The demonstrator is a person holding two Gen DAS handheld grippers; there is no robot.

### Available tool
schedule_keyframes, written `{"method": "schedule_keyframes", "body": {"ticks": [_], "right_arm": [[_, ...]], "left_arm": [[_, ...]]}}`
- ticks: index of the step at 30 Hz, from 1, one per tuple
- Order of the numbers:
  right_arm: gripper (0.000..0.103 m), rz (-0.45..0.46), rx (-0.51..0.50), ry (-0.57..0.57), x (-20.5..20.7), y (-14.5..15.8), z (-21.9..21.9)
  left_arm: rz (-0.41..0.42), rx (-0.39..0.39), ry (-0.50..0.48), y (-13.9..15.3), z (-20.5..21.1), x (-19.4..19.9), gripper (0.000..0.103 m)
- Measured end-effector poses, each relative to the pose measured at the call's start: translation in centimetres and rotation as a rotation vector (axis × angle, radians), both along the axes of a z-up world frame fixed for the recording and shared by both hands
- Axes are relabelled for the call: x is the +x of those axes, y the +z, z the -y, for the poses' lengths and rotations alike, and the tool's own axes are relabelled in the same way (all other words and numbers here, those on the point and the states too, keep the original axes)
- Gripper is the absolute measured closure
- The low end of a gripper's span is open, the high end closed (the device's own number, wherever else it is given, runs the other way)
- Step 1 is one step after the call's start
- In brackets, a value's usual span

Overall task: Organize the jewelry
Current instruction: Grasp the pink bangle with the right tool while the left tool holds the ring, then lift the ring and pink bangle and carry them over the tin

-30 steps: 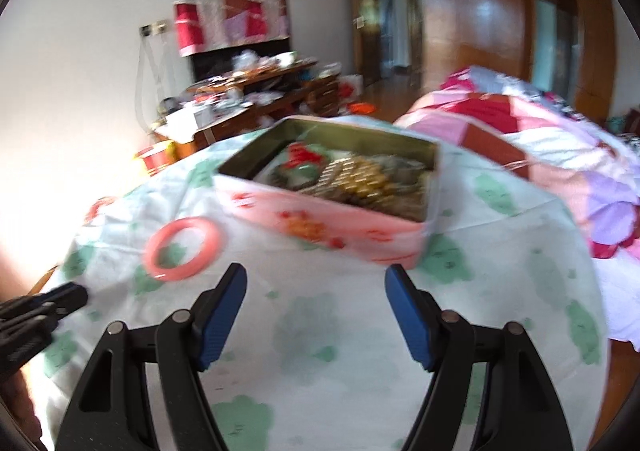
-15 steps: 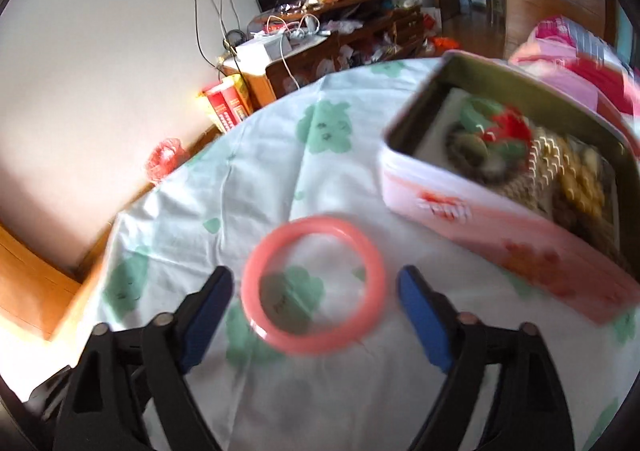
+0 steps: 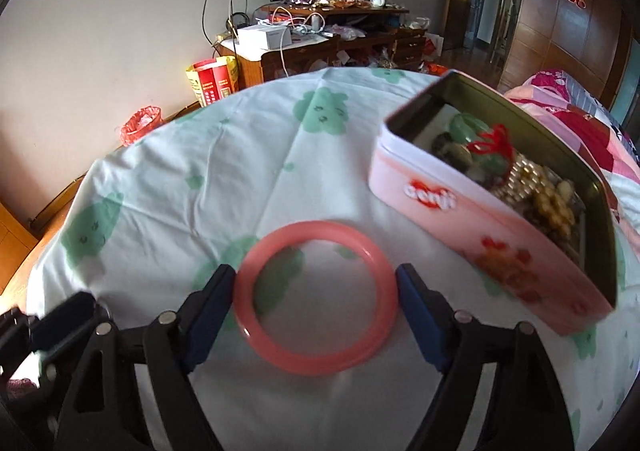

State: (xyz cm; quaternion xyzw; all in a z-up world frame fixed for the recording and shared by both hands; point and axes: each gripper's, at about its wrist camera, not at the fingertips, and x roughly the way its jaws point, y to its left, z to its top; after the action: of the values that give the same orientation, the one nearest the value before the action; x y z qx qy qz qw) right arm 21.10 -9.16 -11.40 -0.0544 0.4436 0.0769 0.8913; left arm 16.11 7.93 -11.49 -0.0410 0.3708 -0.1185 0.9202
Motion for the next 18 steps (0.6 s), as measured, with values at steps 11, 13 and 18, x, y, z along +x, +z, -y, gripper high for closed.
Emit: {"method": "schedule_keyframes", "body": {"ticks": [11, 13, 18], "right_arm": [[0.02, -0.007, 0.108, -0.178, -5.4, 1.0, 6.5], [0.02, -0.008, 0.154, -0.184, -5.9, 0.8, 7.5], [0.02, 0.0, 0.147, -0.21, -6.7, 0.9, 8.0]], "left_arm": [[-0.008, 0.018, 0.006, 0.1, 0.5, -0.1, 0.082], [-0.02, 0.032, -0.008, 0.3, 1.2, -0.2, 0.082], [-0.026, 0.053, -0.048, 0.9, 3.1, -0.6, 0.082]]}}
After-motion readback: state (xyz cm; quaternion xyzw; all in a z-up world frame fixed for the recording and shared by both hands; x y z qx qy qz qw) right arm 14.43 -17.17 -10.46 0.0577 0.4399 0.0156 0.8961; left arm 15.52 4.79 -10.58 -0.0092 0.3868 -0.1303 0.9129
